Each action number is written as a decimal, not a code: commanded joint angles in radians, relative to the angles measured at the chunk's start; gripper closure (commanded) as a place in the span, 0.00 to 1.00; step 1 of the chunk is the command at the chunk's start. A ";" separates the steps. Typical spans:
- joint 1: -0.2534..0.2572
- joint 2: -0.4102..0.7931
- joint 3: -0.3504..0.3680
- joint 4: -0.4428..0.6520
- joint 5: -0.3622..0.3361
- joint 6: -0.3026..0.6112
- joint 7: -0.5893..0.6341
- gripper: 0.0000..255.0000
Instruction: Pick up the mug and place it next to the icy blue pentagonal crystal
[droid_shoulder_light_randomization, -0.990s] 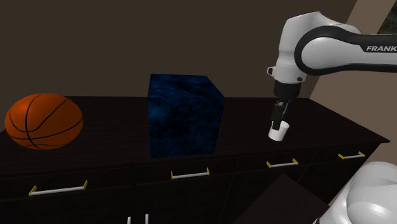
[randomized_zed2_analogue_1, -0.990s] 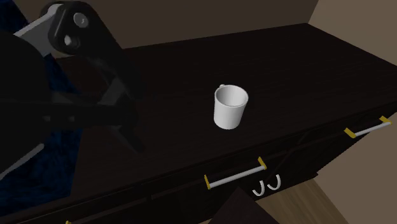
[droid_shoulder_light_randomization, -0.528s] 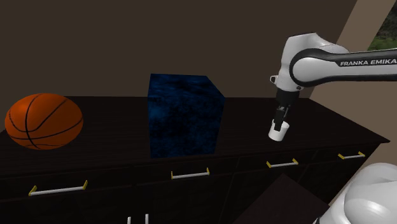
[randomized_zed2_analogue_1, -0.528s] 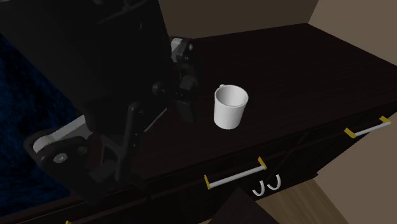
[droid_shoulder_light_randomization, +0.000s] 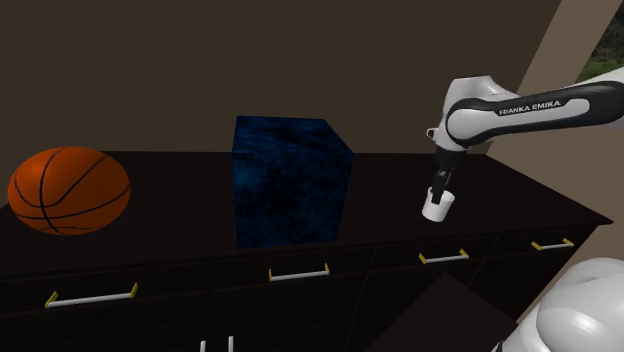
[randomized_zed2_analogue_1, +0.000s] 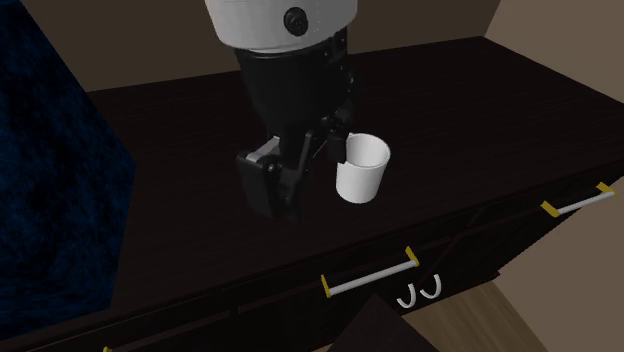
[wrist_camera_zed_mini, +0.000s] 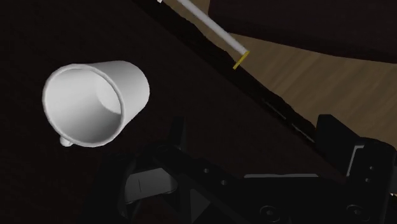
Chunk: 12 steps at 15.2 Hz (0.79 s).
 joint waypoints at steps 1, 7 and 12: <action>-0.012 0.050 -0.039 0.017 -0.010 0.047 -0.043 0.00; -0.031 0.245 -0.153 0.099 0.012 0.190 -0.180 0.00; -0.037 0.337 -0.192 0.124 0.043 0.263 -0.239 0.00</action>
